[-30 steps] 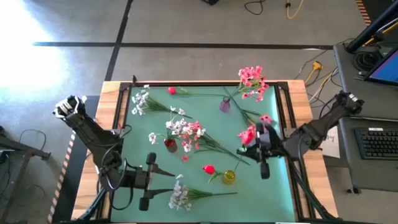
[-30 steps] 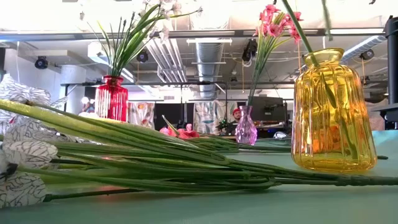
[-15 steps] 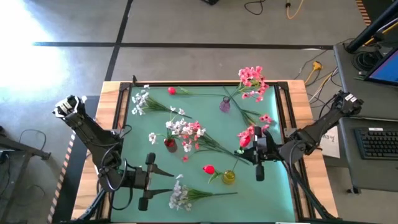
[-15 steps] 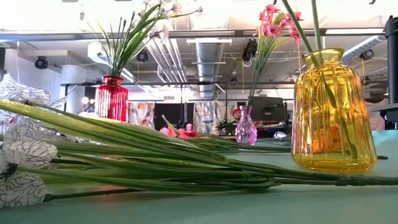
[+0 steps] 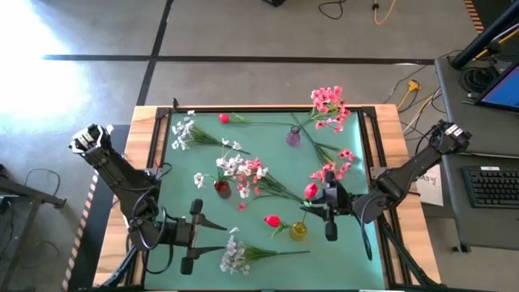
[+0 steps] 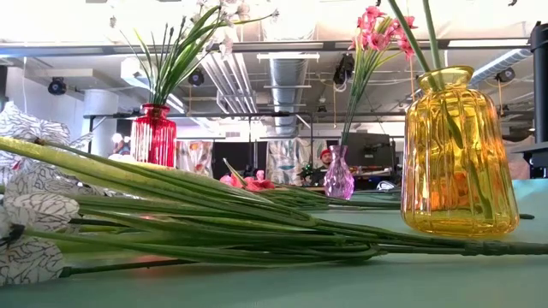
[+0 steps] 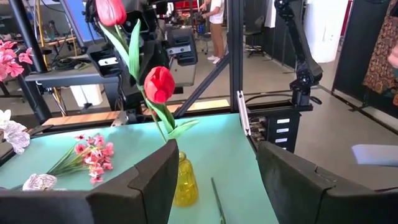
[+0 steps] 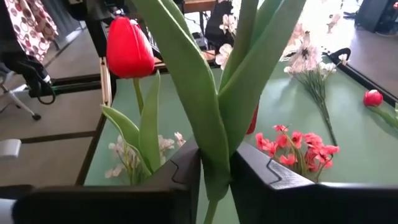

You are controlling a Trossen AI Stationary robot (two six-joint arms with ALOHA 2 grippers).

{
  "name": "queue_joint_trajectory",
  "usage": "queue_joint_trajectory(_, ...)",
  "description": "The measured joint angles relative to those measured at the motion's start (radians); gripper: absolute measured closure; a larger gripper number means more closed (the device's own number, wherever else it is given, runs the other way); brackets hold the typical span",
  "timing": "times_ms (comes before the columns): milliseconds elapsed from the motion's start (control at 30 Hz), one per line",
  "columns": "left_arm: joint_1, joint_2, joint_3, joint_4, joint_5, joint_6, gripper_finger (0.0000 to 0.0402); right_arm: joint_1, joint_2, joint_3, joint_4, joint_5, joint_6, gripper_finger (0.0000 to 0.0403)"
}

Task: Sort flowers into vase by color
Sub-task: Put the bottom red tulip into the yellow flower vase, then put the left pink flower into the purple flower vase

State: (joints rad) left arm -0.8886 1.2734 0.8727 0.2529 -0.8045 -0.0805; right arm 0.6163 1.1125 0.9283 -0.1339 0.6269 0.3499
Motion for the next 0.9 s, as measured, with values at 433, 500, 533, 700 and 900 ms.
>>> queue_joint_trajectory(433,0.0,0.0,0.0,-0.033,0.0,-0.035,0.0198,0.001,0.001,0.0,-0.111,-0.066,0.12,0.0256)
queue_joint_trajectory(500,0.0,0.0,0.0,-0.036,0.0,-0.046,0.0198,0.001,0.001,0.0,-0.127,-0.085,0.136,0.024)
queue_joint_trajectory(533,0.0,0.0,0.0,-0.042,0.0,-0.055,0.0198,0.001,0.001,0.0,-0.14,-0.086,0.148,0.0233)
queue_joint_trajectory(700,0.0,0.0,0.0,-0.087,0.0,-0.127,0.0198,0.001,-0.006,0.0,-0.214,-0.118,0.216,0.0198)
queue_joint_trajectory(900,0.0,0.0,0.0,-0.177,0.001,-0.279,0.0198,0.001,-0.023,0.0,-0.275,-0.195,0.305,0.0173)
